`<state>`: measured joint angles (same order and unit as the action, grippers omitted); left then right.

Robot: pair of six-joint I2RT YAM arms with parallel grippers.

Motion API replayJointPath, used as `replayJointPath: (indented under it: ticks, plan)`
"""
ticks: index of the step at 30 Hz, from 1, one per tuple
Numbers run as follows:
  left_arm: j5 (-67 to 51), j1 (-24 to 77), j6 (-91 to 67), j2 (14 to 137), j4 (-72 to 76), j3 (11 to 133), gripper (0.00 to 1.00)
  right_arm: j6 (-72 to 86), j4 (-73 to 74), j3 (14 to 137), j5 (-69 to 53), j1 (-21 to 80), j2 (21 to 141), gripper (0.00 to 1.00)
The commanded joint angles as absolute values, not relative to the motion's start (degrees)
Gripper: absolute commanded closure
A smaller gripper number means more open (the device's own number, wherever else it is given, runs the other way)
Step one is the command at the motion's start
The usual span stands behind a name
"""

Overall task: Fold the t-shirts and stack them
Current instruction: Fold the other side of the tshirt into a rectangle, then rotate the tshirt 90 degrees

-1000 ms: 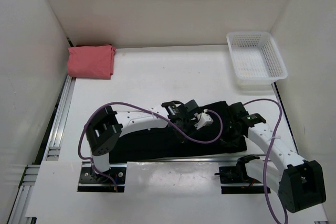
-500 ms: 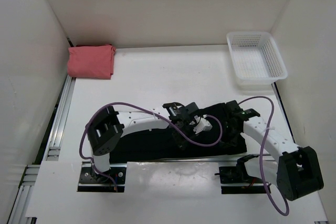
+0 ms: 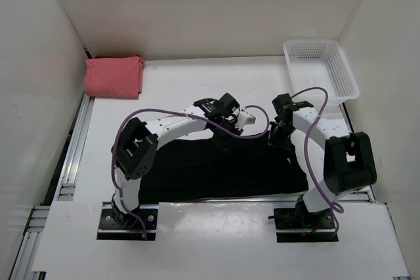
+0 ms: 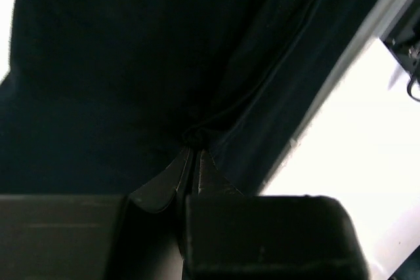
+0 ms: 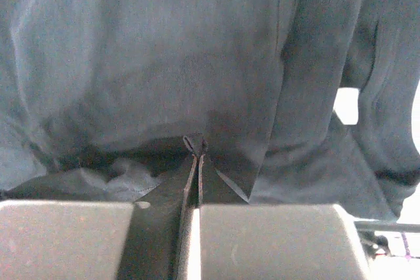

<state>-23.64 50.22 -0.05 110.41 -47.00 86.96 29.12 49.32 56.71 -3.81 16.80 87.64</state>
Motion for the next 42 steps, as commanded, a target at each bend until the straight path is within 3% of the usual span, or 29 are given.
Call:
replayJointPath:
  ticks: [1,4,8,13,20,24,25,28,32,35,37,42]
  plan:
    - [-25.23,49.58,0.0,111.79,-45.97,89.64,0.9,25.58,49.14,59.76,-3.78,15.64,91.05,1.0]
    - [-23.39,49.04,0.0,113.46,-45.35,90.18,0.9,25.58,48.43,60.38,-3.78,14.42,93.16,1.0]
    - [-21.54,48.52,0.0,114.79,-44.13,91.4,0.88,27.59,47.37,60.38,-3.25,12.49,93.16,0.88]
    - [-18.29,47.99,0.0,116.02,-43.59,91.93,0.86,29.09,46.14,64.07,-0.36,12.48,92.64,0.84]
    - [-11.79,47.99,0.0,116.02,-42.45,90.88,0.77,29.09,44.56,59.17,0.44,12.48,85.81,0.45]
    - [-11.69,47.99,0.0,116.02,-42.45,90.88,0.54,30.93,43.77,52.66,0.44,12.48,78.85,0.37]
    - [-11.69,47.99,0.0,115.49,-42.45,90.88,0.43,31.46,43.77,51.43,1.05,12.48,76.58,0.33]
    - [-10.11,47.99,0.0,112.35,-42.45,90.36,0.36,34.18,48.15,50.63,4.73,11.96,74.27,0.14]
    - [-0.04,45.71,0.0,102.96,-44.38,85.1,0.25,37.35,51.77,48.52,10.11,10.12,74.27,0.04]
    - [11.93,39.14,0.0,92.87,-45.18,73.11,0.25,34.91,48.27,50.87,8.8,8.53,76.72,0.06]
    - [12.74,32.55,0.0,87.56,-44.65,66.74,0.25,30.25,41.94,54.12,5.2,8.53,79.52,0.06]
    - [9.32,10.48,0.0,77.17,-39.3,50.82,0.25,28.92,42.71,68.44,4.23,9.22,94.62,0.05]
